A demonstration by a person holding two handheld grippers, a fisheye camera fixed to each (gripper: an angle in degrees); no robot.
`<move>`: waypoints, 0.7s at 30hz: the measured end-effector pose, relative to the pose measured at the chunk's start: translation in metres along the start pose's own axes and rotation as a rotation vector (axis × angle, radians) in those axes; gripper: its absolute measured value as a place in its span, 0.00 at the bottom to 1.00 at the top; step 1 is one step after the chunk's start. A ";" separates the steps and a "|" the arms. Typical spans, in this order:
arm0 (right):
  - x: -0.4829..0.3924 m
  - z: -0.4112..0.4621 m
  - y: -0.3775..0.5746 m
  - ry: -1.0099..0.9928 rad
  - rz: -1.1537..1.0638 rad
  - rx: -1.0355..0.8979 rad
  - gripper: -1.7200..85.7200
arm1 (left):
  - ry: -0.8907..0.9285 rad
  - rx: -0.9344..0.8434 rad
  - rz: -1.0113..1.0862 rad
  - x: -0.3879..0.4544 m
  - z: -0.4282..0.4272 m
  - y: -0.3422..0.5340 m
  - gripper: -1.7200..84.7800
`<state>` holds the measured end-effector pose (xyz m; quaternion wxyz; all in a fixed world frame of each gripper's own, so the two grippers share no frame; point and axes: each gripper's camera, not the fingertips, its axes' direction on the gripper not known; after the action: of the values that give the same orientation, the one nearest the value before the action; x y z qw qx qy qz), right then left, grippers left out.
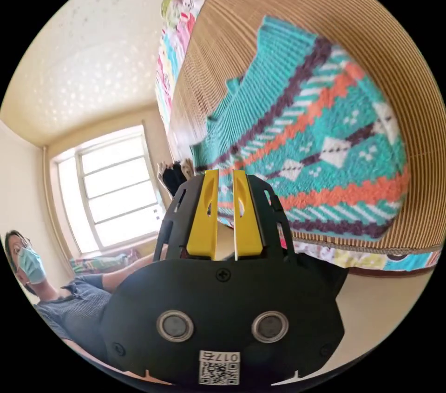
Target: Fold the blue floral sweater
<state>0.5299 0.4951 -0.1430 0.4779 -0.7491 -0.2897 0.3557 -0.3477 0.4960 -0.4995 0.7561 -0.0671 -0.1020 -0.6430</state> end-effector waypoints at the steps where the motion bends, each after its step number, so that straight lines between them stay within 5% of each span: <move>1: -0.004 0.013 -0.001 0.013 -0.010 -0.034 0.11 | 0.006 -0.010 -0.017 -0.007 0.011 0.000 0.22; 6: -0.070 0.118 -0.018 0.164 -0.142 -0.286 0.17 | 0.094 -0.012 -0.062 -0.025 0.028 0.003 0.17; 16: -0.210 0.262 -0.075 0.460 -0.327 -0.527 0.29 | 0.032 0.111 0.226 0.079 0.033 0.050 0.12; 21: -0.239 0.340 -0.084 0.947 -0.368 -0.729 0.29 | -0.031 0.140 0.282 0.118 0.063 0.056 0.11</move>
<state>0.1079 0.5149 -0.1031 0.3217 -0.8781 -0.2735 -0.2249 -0.2787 0.4068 -0.4079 0.8401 -0.0381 -0.1478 -0.5206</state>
